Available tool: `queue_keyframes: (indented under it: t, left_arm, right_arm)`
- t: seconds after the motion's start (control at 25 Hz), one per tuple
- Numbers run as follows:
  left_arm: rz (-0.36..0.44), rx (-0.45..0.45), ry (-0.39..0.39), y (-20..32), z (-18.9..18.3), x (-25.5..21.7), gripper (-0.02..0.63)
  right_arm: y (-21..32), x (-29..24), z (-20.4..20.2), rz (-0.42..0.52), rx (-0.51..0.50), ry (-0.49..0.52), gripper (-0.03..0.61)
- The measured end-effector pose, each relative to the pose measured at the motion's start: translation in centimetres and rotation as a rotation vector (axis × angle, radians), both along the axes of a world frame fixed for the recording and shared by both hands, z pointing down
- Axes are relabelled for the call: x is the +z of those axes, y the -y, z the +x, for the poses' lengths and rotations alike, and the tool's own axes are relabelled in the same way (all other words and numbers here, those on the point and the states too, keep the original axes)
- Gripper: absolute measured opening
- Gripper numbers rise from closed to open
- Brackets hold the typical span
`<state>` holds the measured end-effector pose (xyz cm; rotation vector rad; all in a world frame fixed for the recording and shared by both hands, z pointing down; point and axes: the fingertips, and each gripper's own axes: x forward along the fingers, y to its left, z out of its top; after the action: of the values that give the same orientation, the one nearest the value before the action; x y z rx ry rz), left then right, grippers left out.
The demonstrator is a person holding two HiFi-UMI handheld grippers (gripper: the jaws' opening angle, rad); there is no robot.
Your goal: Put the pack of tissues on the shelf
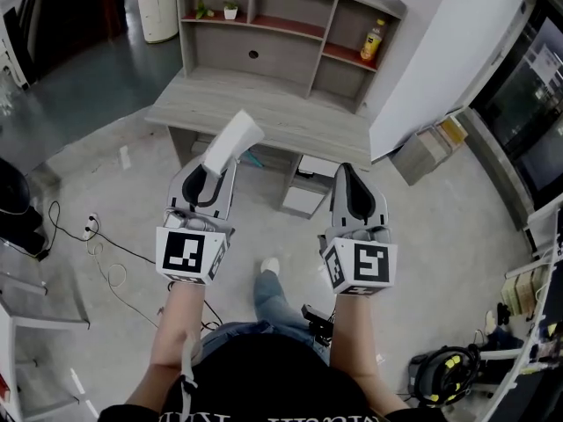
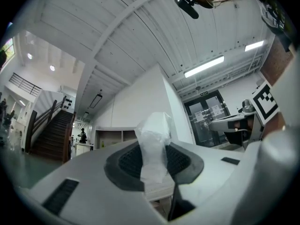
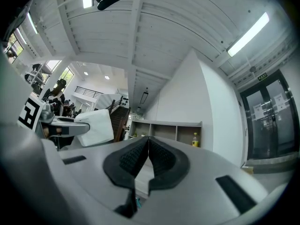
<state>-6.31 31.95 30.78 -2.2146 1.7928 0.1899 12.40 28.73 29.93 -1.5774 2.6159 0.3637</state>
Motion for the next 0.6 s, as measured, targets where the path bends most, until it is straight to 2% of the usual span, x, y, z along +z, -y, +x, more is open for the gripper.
queue_keyframes:
  t: [0.24, 0.6]
  left_arm:
    - [0.020, -0.027, -0.011, 6.7, -1.1, -0.5, 0.109]
    - [0.041, -0.060, -0.001, 18.8, -1.9, -3.3, 0.109]
  right_arm:
    - [7.3, -0.8, -0.7, 0.020, -0.022, 0.021, 0.017]
    - [19.1, -3.3, -2.5, 0.048, -0.110, -0.010, 0.016]
